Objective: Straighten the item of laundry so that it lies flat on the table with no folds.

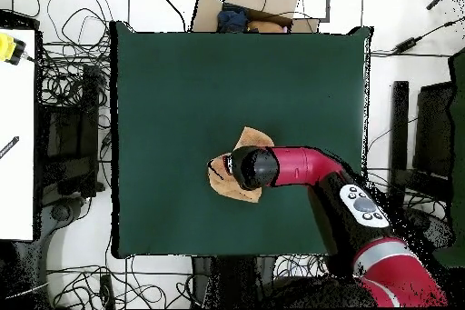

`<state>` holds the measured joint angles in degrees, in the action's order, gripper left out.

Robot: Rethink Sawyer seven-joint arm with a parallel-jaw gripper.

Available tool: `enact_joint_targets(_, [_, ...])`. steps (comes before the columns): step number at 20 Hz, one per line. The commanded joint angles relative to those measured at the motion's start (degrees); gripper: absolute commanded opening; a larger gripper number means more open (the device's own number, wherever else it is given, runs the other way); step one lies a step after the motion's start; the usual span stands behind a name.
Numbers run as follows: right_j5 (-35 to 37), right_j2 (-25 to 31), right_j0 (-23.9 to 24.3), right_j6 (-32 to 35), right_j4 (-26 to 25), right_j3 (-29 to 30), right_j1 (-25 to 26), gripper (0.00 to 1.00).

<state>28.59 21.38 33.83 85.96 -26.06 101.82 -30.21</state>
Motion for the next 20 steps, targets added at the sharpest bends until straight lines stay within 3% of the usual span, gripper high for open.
enact_joint_targets(1, [-0.11,0.31,1.2,-2.67,-5.33,0.55,3.6,1.0])
enact_joint_targets(7, [-1.23,-0.76,1.01,-1.14,-5.95,1.43,4.79,1.0])
enact_joint_targets(13, [-0.9,-4.99,2.36,2.7,-5.45,7.37,3.92,1.0])
enact_joint_targets(20, [1.5,-6.75,1.28,0.99,-6.67,6.27,3.94,1.0])
